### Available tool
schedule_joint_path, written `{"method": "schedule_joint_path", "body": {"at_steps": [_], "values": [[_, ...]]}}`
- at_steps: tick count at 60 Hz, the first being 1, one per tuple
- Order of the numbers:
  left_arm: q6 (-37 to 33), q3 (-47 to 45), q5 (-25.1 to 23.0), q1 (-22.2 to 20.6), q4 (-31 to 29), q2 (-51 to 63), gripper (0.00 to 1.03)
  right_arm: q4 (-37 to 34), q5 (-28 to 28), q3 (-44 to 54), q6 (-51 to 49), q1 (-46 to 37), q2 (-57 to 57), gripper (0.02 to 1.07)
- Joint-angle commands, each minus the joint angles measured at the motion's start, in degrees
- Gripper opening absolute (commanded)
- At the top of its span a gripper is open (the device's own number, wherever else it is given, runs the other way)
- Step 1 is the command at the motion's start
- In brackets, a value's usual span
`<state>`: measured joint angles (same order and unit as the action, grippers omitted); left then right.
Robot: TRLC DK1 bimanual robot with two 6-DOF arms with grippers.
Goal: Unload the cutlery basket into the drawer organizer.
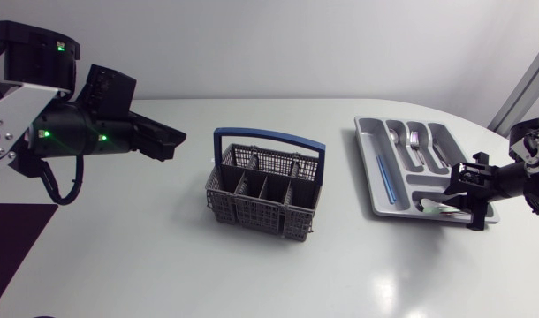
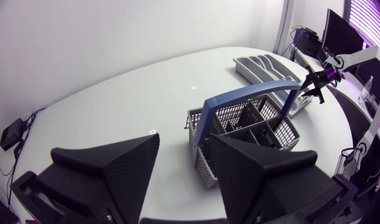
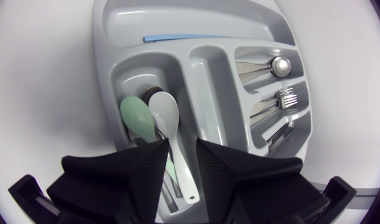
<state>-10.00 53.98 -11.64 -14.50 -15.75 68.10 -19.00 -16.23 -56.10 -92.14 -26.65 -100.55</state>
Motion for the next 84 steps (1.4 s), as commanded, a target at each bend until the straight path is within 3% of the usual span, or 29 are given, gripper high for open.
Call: {"method": "schedule_joint_path", "body": {"at_steps": [1, 8, 23, 31, 51, 65, 84], "values": [[-1.7, -1.9, -0.8, 1.1, 0.5, 1.3, 0.57, 0.6, 0.1, 2.0, 1.4, 0.6, 3.9, 0.57], [-2.8, -1.9, -1.8, 1.1, 0.5, 2.4, 0.57, 0.5, -0.5, 3.0, 7.3, 2.0, 9.3, 0.66], [-6.3, -2.5, -4.2, -1.1, 0.5, 8.1, 0.57, -0.2, -0.7, 12.6, 24.8, 17.9, 23.8, 0.66], [-8.9, -2.4, -4.4, -0.8, 0.4, 11.4, 0.57, -0.2, -0.6, 12.4, 36.7, 26.6, 26.1, 0.66], [-14.3, -2.7, -4.4, -0.6, 0.8, 19.9, 0.57, 0.7, -0.5, 5.6, 57.4, 40.9, 15.2, 0.66], [-15.5, -3.4, -5.7, -1.8, 0.8, 21.2, 0.57, 2.4, -0.4, 1.6, 63.4, 46.9, 8.9, 0.66], [-17.0, -4.5, -8.0, -1.1, 0.8, 20.2, 0.57, 2.9, 0.1, -6.0, 66.5, 47.6, 2.5, 0.66]]}}
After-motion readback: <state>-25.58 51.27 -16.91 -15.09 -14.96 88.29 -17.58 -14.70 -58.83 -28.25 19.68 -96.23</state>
